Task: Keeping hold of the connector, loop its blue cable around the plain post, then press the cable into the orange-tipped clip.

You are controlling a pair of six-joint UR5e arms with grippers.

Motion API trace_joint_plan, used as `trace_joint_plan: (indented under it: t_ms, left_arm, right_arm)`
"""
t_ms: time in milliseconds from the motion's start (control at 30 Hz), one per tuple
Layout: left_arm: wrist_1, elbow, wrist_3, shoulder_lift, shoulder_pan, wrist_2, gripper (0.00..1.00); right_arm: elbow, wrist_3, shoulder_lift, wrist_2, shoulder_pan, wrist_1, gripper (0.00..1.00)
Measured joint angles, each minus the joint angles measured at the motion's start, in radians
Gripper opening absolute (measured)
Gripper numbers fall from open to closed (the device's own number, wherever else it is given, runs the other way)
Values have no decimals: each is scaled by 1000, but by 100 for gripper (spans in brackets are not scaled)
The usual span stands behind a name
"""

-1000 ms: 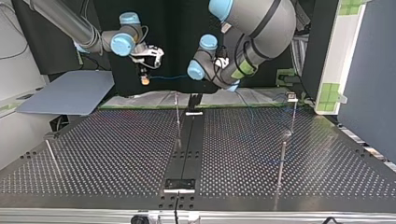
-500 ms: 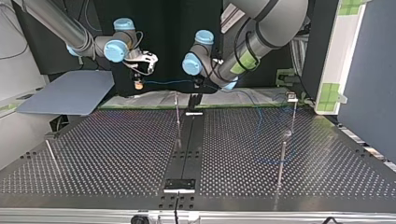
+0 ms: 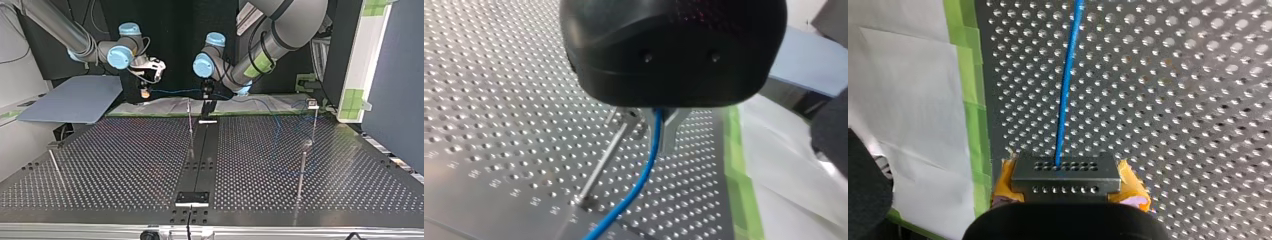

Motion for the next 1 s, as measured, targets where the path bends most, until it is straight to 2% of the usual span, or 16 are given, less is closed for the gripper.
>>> trace_joint_plan:
  t_ms: [200, 533, 767, 1000]
  left_arm:
    - [57, 0, -8, -3, 0, 9, 1]
    - [154, 1, -41, -53, 8, 27, 1]
    - [213, 7, -61, -60, 19, 41, 1]
    - [239, 13, -75, -62, 32, 61, 1]
  right_arm:
    - [-19, 0, 26, -15, -3, -3, 0]
    - [-43, 9, 29, -22, -14, 4, 0]
    - [-47, 9, 29, -23, -18, 2, 0]
    - [-47, 9, 31, -23, -22, -5, 0]
